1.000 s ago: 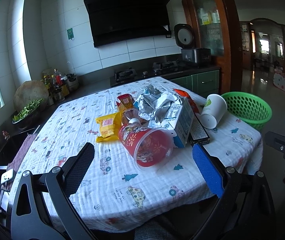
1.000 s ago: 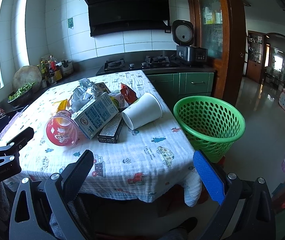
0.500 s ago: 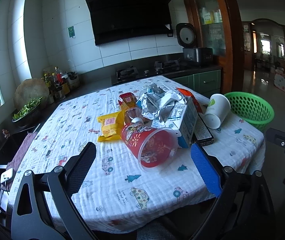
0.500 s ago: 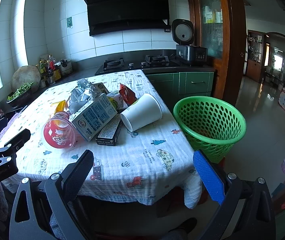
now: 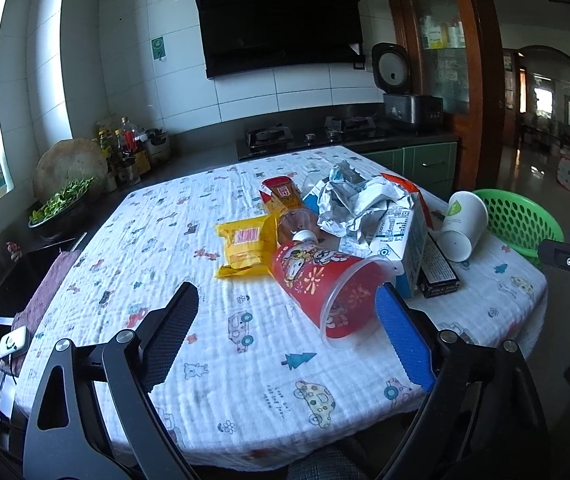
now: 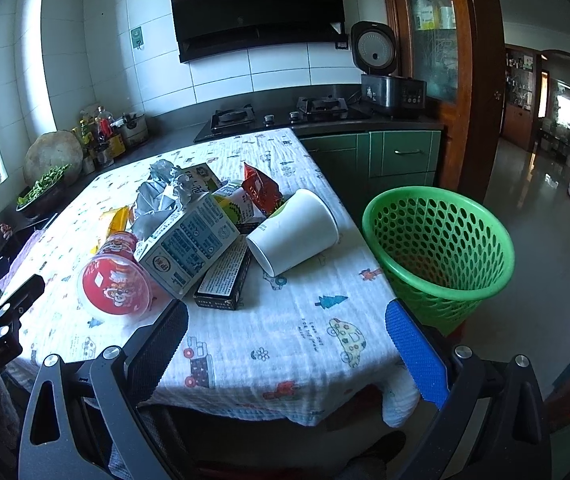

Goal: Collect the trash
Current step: 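Grasp the white paper cup with the right gripper while the left approaches the foil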

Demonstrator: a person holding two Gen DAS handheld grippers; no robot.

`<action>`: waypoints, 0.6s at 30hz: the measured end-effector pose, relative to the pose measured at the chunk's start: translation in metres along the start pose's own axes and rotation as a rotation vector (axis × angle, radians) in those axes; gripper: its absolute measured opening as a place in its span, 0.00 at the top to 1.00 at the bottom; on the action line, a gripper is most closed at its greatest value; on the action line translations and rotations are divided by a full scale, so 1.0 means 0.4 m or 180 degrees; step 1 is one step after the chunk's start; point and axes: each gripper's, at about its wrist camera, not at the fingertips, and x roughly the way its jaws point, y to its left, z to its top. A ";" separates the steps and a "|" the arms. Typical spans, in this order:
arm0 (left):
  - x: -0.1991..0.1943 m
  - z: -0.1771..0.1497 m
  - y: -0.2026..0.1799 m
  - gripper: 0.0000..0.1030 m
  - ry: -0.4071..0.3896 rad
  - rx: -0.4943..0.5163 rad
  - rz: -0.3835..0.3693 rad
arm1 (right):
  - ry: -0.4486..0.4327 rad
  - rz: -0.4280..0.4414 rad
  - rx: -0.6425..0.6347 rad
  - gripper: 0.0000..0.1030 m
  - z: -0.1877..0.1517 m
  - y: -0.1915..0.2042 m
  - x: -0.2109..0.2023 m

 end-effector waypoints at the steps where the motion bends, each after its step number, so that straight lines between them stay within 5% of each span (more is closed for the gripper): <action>1: 0.004 0.001 0.007 0.14 0.0006 -0.0009 -0.0001 | 0.0016 0.0006 0.0010 0.07 0.005 -0.002 0.006; 18: 0.076 0.064 0.075 0.17 -0.0022 -0.0017 -0.0050 | 0.0572 0.0302 0.0689 0.08 0.157 -0.049 0.209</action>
